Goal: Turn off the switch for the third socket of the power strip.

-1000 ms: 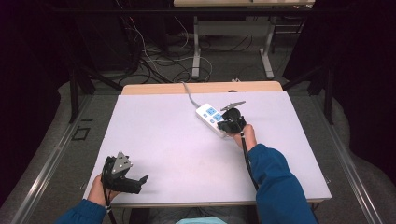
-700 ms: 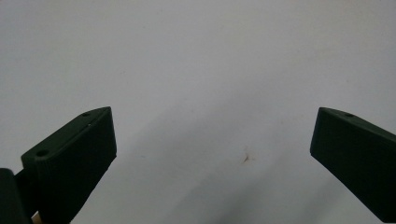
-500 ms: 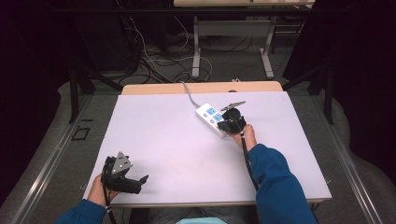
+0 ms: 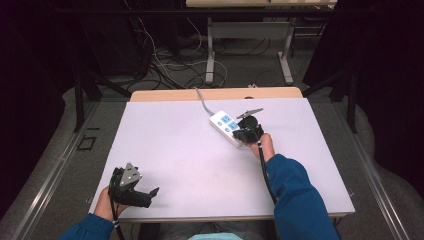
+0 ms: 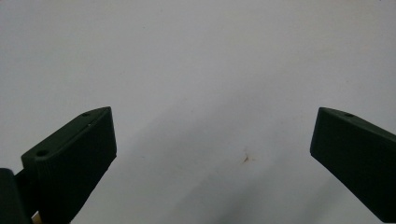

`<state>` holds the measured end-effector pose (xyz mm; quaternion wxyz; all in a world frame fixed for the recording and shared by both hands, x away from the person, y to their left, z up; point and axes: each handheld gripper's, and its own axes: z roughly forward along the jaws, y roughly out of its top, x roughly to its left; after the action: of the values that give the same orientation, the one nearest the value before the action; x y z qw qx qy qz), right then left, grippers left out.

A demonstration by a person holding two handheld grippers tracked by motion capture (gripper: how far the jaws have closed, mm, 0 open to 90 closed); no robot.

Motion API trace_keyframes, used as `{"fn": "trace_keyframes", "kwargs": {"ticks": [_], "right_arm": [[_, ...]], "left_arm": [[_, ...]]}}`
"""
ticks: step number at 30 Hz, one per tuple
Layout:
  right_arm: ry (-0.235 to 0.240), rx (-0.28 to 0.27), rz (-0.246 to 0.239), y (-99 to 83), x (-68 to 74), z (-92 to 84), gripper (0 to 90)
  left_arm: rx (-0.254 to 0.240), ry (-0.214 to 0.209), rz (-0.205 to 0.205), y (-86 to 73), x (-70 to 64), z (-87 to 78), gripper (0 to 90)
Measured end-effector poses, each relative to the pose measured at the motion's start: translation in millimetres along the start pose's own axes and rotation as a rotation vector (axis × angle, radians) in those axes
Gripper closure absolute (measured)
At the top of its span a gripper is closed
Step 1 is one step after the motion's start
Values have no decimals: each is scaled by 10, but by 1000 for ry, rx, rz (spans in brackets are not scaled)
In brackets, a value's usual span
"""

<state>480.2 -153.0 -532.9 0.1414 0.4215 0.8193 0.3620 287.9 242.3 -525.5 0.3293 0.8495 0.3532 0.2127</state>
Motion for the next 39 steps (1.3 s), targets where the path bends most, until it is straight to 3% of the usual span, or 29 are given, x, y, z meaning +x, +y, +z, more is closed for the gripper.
{"fn": "trace_keyframes", "kwargs": {"ticks": [18,20,21,32,39], "right_arm": [[3,-6,5,-4,2,1,900],[6,-7,-2,-5,-4,0,900],[5,-6,0,-5,-6,-1,900],[0,-10,-24,-10,-6,0,900],[8,-10,-10,-12,-3,-3,900]], "left_arm": [[12,-12,6,6,13,-10,2],[12,-12,5,6,12,-11,2],[-9,8,0,-3,0,5,2],[-4,5,9,3,7,-3,2],[2,6,3,1,8,-10,2]]}}
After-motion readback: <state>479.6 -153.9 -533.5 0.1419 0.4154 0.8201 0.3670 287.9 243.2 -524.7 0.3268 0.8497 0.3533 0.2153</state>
